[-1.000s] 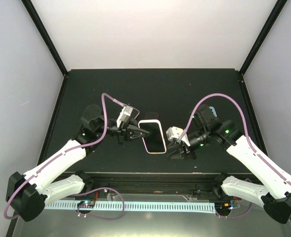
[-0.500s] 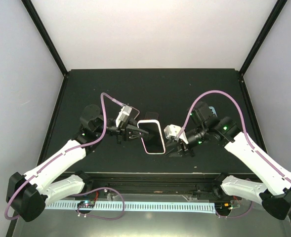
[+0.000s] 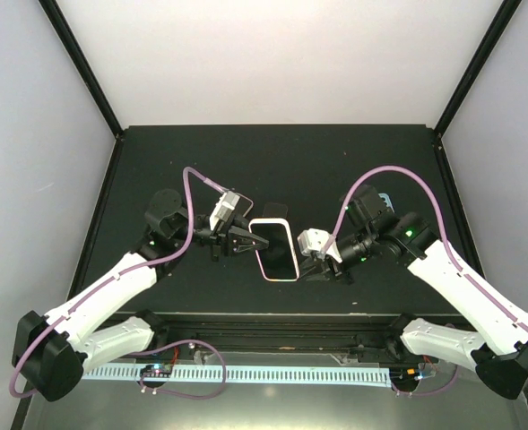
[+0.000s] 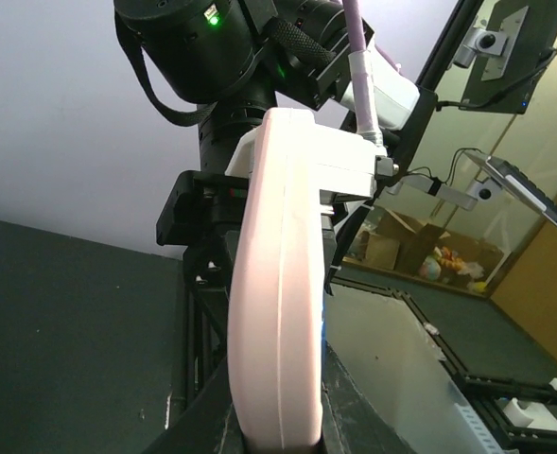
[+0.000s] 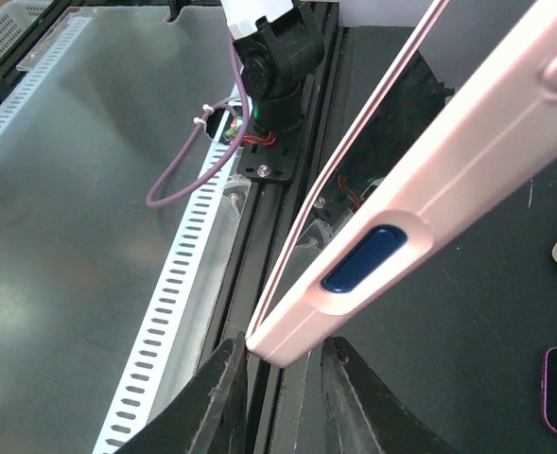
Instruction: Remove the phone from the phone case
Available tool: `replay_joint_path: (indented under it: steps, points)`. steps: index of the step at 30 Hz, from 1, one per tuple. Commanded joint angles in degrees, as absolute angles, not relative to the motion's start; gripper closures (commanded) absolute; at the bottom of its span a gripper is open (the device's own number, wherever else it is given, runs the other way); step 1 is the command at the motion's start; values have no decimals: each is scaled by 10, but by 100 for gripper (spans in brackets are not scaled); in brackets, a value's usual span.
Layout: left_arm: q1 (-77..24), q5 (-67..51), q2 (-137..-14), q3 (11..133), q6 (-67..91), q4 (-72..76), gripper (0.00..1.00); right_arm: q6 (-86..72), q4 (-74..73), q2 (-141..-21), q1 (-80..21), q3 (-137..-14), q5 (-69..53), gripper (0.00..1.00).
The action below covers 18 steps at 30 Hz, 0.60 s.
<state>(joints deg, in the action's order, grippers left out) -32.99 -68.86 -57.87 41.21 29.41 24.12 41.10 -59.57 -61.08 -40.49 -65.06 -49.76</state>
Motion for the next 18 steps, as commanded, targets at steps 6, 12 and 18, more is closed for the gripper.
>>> replay_joint_path:
  steps: [6,12,18]
  points:
    - [-326,-719,-577,421,307,290,98,404,-569,-613,-408,-660,-480,78]
    - [-325,-712,-576,419,304,284,99,404,-577,-616,-407,-669,-517,55]
    - [-326,-710,-573,418,301,276,98,392,-576,-625,-408,-679,-509,59]
